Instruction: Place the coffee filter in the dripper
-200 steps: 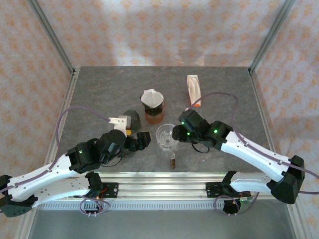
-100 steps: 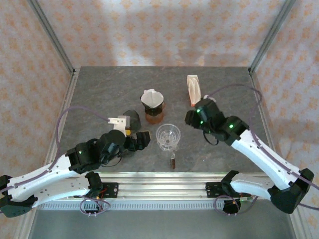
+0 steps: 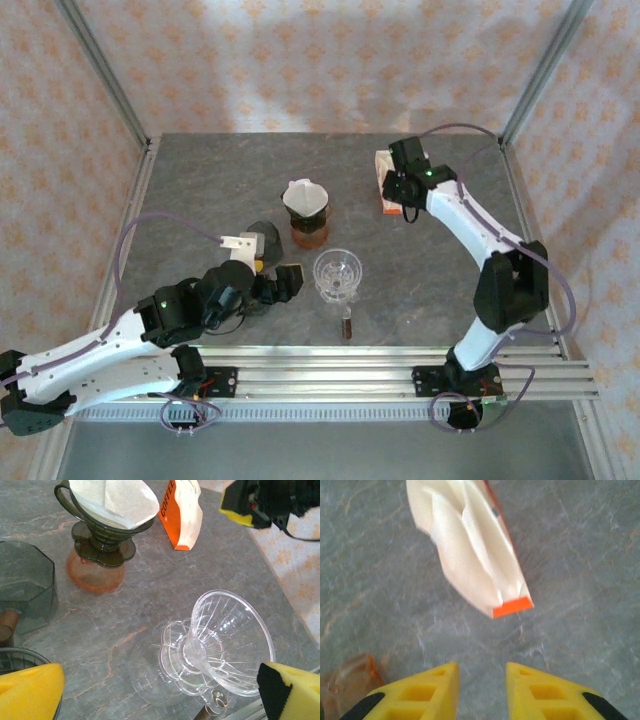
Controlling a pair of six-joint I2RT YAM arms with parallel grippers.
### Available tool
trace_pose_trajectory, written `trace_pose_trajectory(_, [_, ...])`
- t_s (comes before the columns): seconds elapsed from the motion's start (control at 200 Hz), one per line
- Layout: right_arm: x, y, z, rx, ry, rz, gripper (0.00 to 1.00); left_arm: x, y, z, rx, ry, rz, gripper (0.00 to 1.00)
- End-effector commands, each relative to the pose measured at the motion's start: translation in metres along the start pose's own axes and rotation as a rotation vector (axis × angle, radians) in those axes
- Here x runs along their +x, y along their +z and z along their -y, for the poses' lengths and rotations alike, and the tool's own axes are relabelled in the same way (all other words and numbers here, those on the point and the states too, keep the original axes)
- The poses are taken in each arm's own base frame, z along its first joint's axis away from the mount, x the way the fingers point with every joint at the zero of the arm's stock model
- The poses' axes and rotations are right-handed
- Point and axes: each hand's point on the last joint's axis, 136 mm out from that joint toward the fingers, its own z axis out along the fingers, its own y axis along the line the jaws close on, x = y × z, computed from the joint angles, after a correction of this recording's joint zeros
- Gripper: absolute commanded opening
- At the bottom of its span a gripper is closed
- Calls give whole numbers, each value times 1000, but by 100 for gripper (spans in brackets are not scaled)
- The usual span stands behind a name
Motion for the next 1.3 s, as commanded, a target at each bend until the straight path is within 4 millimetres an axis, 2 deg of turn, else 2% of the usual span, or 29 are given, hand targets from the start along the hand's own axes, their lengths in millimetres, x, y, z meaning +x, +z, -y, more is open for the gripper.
trace_pose_trajectory(0.0, [-28, 7, -2, -1, 24, 50, 29, -4, 2, 7, 25, 34, 21, 100])
trace_pose_trajectory(0.235, [-57, 40, -6, 3, 95, 56, 28, -6, 4, 13, 53, 64, 35, 100])
trace_pose_trajectory(0.445, [-69, 61, -12, 15, 101, 42, 27, -5, 8, 15, 65, 79, 38, 100])
trace_pose_trajectory(0.756, [-67, 82, -9, 39, 128, 16, 27, -5, 11, 17, 62, 88, 38, 100])
trace_pose_trajectory(1.046, [-67, 90, -5, 63, 140, 9, 25, -5, 12, 16, 53, 94, 43, 100])
trace_pose_trajectory(1.291, [-65, 94, -3, 78, 135, 2, 20, -5, 12, 14, 47, 94, 44, 100])
